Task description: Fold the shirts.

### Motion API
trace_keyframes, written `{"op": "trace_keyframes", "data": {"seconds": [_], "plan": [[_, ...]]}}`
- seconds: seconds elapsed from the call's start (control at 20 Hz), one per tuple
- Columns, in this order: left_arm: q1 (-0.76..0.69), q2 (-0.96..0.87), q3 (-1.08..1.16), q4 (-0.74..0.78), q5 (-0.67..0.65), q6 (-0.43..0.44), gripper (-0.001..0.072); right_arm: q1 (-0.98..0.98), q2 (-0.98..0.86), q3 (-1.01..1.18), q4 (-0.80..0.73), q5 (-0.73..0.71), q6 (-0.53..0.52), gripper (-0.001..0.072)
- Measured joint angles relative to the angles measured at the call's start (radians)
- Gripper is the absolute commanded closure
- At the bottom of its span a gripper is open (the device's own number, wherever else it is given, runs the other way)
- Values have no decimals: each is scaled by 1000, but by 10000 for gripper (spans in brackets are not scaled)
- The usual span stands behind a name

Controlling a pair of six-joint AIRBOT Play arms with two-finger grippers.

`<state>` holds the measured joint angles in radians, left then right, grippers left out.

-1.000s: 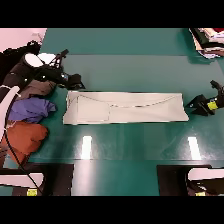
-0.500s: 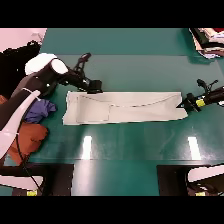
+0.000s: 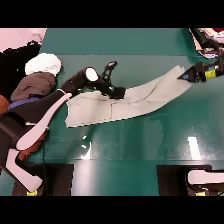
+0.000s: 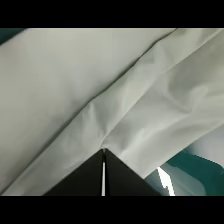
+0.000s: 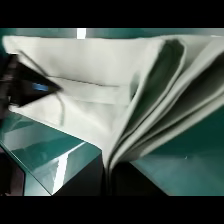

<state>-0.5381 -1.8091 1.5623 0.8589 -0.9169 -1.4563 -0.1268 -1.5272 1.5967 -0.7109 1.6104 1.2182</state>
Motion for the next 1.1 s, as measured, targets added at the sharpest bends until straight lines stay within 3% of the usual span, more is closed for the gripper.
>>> {"op": "trace_keyframes", "data": {"seconds": [0.6,0.8,1.05,1.1], "plan": [[-9,-79,56,26,-13,-40,683,358,79,203,37,-106,63,699],[105,26,59,59,-42,-41,682,480,70,209,38,-187,66,698],[343,272,60,205,-130,-33,682,716,-31,210,38,-327,64,689],[394,324,60,240,-146,-32,681,768,-62,210,38,-367,62,609]]}}
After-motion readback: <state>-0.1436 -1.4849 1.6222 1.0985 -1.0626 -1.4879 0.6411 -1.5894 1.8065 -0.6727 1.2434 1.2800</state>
